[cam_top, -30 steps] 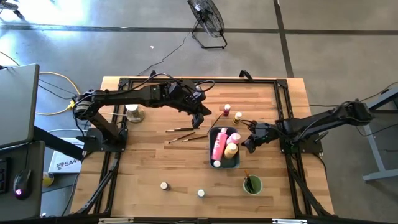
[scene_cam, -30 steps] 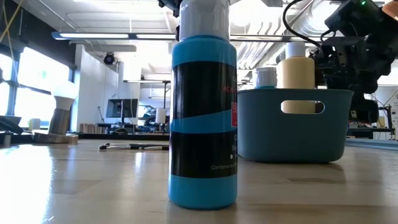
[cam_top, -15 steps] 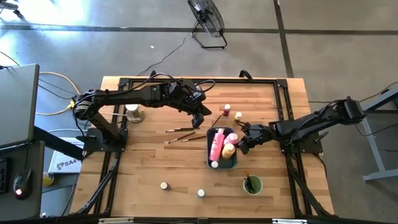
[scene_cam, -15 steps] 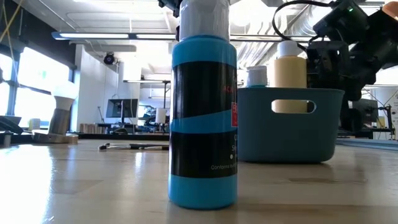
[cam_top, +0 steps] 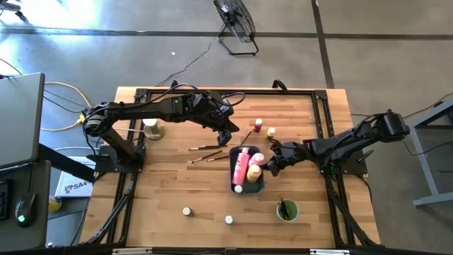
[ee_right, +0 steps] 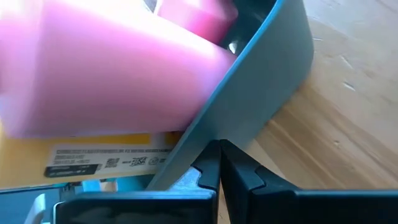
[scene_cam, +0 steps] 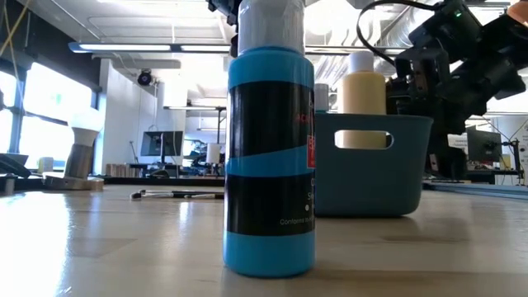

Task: Pick & Place Paint Supplies
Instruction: Adjust the blue bin, then adjust the large pink paint bottle in the blue bin

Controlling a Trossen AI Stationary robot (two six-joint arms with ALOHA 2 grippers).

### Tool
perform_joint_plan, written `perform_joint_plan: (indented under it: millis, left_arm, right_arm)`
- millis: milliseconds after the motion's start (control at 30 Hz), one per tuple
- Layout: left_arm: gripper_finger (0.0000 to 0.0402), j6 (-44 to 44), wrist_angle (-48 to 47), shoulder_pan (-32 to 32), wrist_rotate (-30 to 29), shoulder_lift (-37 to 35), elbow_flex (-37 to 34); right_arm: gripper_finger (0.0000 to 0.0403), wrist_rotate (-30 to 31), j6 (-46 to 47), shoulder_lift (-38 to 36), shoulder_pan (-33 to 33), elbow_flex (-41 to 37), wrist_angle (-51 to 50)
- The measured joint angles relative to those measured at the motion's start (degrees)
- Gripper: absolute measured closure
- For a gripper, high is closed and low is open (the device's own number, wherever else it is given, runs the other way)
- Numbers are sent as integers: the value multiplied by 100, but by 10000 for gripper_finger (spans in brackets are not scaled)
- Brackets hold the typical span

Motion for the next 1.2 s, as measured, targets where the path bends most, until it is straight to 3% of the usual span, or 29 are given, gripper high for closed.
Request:
perform_joint_plan:
  millis: [300, 767, 1000, 1200]
  left_arm:
    - [402, 0, -61, 0, -7, 0, 0]
    - [402, 119, -389, 3, -13, 2, 0]
    - [402, 198, -509, 4, -6, 2, 0]
    - [402, 297, -504, 4, -4, 2, 0]
  right_arm:
    - [401, -204, 46, 329, 0, 11, 522]
    - [401, -341, -155, 1105, 0, 642, 498]
    - [401, -307, -144, 778, 0, 642, -158]
    - [401, -305, -304, 32, -1, 640, -979]
